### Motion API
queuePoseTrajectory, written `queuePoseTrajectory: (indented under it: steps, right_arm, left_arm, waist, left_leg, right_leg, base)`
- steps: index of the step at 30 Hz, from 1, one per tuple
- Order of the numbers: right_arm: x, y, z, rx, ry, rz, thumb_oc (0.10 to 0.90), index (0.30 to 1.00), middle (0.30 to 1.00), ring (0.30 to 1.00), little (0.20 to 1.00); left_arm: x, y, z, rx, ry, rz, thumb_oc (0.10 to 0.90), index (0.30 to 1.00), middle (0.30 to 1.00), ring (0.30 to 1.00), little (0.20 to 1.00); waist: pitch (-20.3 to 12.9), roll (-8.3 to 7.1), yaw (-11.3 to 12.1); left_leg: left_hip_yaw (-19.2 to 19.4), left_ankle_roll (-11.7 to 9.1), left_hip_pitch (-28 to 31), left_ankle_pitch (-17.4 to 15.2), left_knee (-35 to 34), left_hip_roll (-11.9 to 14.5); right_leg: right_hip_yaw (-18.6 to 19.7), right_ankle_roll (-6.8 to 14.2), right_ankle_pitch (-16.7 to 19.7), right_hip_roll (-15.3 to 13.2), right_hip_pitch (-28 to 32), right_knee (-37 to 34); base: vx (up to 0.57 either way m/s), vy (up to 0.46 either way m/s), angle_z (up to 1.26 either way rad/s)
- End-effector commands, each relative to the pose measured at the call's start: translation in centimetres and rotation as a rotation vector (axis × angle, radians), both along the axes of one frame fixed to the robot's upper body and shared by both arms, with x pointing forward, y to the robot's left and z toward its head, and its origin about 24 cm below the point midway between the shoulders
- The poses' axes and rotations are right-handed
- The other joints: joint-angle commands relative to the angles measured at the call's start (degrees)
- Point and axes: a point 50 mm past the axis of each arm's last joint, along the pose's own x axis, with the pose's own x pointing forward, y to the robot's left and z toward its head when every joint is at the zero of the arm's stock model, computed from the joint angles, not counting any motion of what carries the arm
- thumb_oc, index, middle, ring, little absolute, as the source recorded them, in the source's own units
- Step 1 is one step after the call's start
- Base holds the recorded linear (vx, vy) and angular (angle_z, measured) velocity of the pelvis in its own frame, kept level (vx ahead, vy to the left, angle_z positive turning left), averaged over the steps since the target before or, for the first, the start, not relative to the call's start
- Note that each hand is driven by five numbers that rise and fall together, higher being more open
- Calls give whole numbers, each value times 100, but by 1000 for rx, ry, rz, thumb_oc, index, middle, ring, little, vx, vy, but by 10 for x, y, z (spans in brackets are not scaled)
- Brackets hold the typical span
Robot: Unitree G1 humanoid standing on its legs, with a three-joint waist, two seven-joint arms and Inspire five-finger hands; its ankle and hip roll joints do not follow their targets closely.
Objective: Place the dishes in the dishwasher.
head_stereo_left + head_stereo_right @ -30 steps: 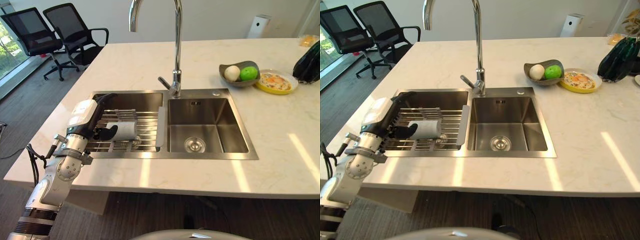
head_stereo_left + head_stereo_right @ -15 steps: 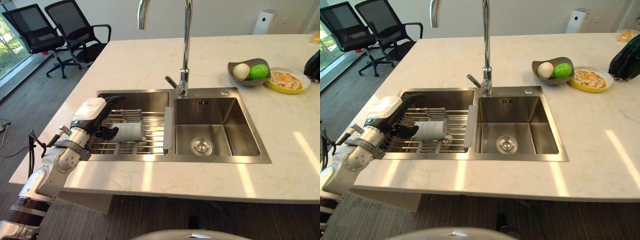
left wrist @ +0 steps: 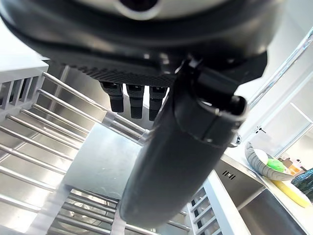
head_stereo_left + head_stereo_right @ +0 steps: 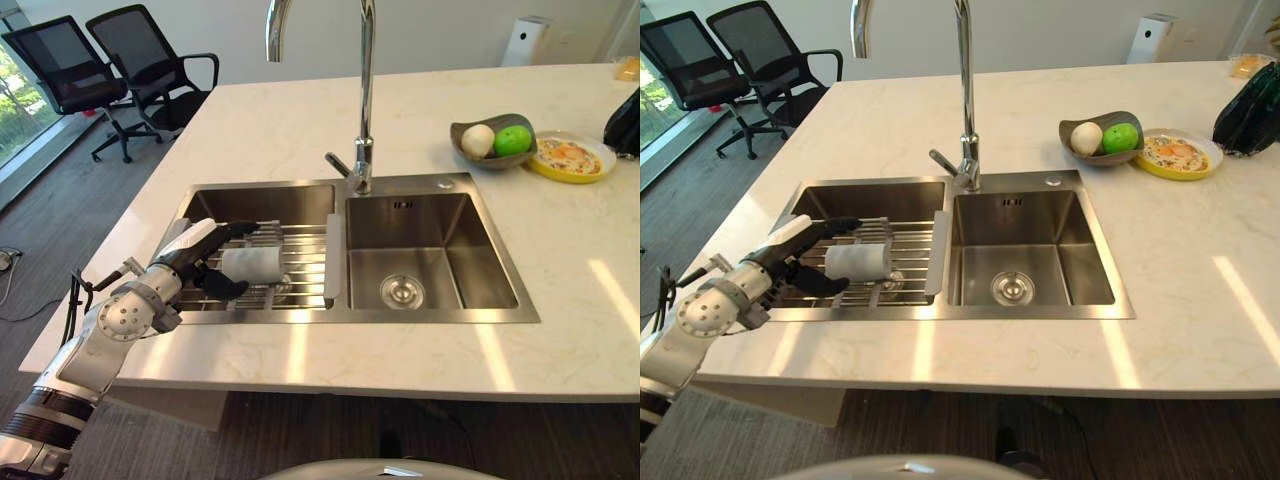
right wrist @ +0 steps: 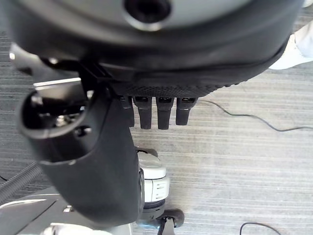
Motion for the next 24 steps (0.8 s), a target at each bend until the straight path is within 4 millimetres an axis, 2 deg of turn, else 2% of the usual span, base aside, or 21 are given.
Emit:
queuePoseTrajectory:
  steps: [1,11,17,18,24]
  right_arm:
    - [14,21,-5,87,-30,24,800,900,900,900,900]
    - [16,22,-5,81,-45,36,800,900,900,900,900]
    - [17,24,-5,79,-59,37,800,900,900,900,900]
    - [20,24,-4,76,-77,40,800,900,900,900,900]
    - [18,23,-4,69,-84,39,800,900,900,900,900]
  left_arm:
    - [22,-3,65,105,-249,-43,800,900,900,900,900]
    - [36,-13,59,184,-298,-33,800,900,900,900,900]
    - [41,-12,56,246,-321,-10,800,900,900,900,900]
    - [45,-12,55,315,-339,-4,800,900,900,900,900]
    - [51,-8,44,393,-294,33,800,900,900,900,900]
  waist:
    - [-179,-287,-75]
    - [-155,-300,-154]
    - [-143,-303,-191]
    - [-110,-300,-237]
    - [-82,-289,-295]
  left_leg:
    - [-128,20,-216,-70,47,-301]
    - [-68,33,-210,-95,47,-295]
    - [-13,37,-201,-117,47,-293]
    - [30,39,-216,-123,47,-292]
    - [137,51,-206,-159,47,-287]
  right_leg:
    - [59,772,-740,-408,514,98]
    - [114,782,-745,-406,493,98]
    - [163,788,-738,-400,470,98]
    - [209,800,-721,-393,426,98]
    - [303,820,-700,-383,378,98]
  base:
    - [0,0,0]
    - [3,2,-2]
    - [5,6,-5]
    - [-14,14,-3]
    - [1,11,-16]
